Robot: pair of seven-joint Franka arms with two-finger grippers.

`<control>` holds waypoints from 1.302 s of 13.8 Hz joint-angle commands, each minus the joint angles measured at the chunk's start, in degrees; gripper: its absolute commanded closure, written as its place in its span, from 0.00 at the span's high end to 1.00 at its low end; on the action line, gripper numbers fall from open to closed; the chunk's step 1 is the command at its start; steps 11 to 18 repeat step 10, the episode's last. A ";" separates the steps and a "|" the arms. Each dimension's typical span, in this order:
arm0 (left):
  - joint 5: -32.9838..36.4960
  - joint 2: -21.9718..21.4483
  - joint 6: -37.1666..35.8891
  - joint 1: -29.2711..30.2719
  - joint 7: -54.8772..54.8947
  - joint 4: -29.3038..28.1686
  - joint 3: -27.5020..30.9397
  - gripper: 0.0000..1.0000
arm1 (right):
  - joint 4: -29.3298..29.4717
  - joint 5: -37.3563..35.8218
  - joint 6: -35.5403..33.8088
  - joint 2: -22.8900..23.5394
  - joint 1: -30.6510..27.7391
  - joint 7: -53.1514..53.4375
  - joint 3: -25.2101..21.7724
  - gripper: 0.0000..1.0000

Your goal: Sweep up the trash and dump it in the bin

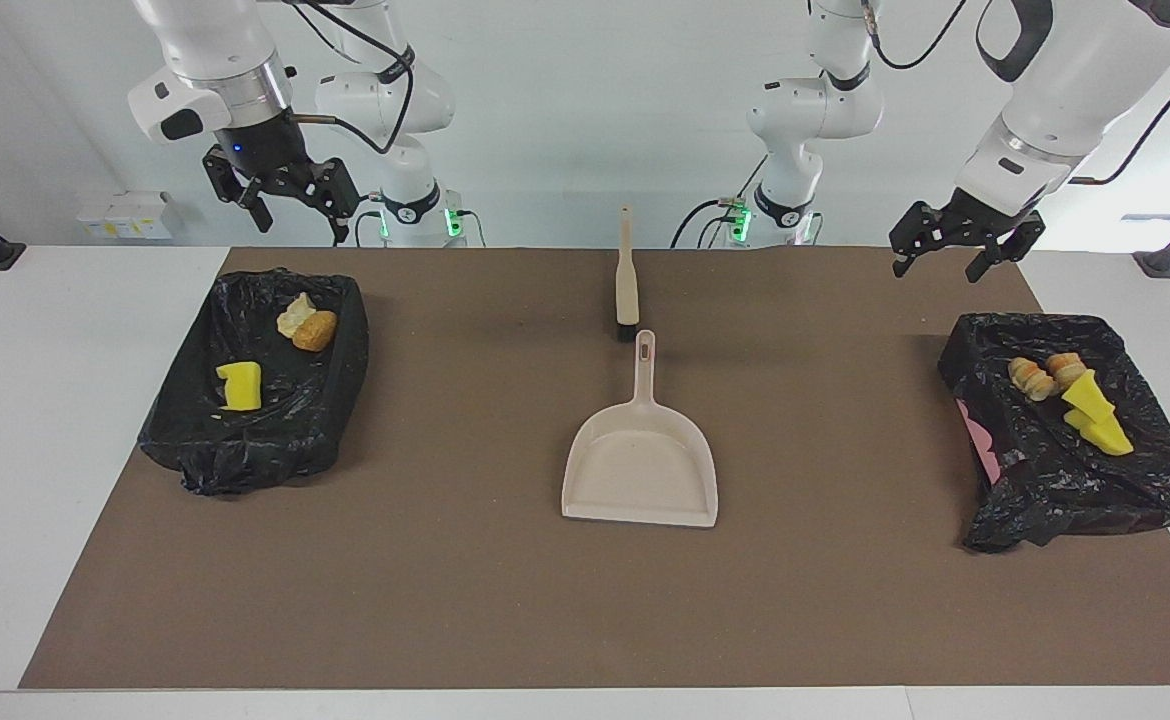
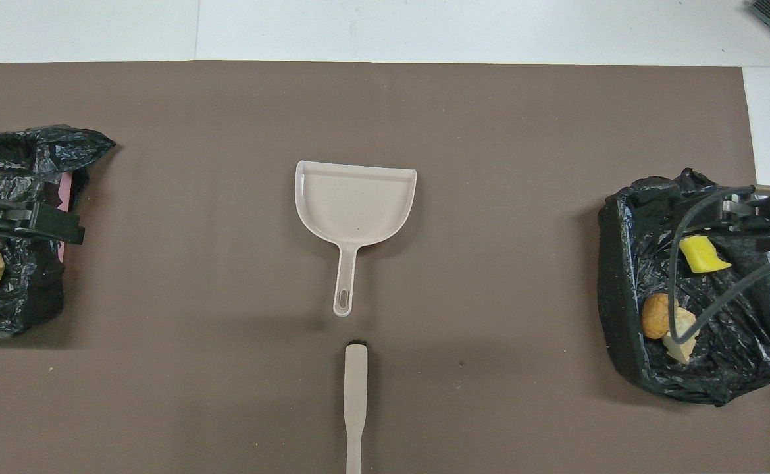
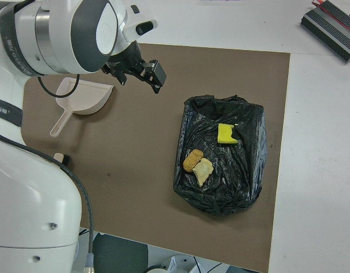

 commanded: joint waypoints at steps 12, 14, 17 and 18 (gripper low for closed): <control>1.03 1.86 -3.65 0.17 1.76 4.97 0.24 1.00 | 0.23 0.01 -0.51 -0.05 -0.49 -1.91 -0.29 1.00; 1.03 1.86 -3.65 0.17 1.76 4.97 0.24 1.00 | 0.23 0.01 -0.51 -0.05 -0.49 -1.91 -0.29 1.00; 1.03 1.86 -3.65 0.17 1.76 4.97 0.24 1.00 | 0.23 0.01 -0.51 -0.05 -0.49 -1.91 -0.29 1.00; 1.03 1.86 -3.65 0.17 1.76 4.97 0.24 1.00 | 0.23 0.01 -0.51 -0.05 -0.49 -1.91 -0.29 1.00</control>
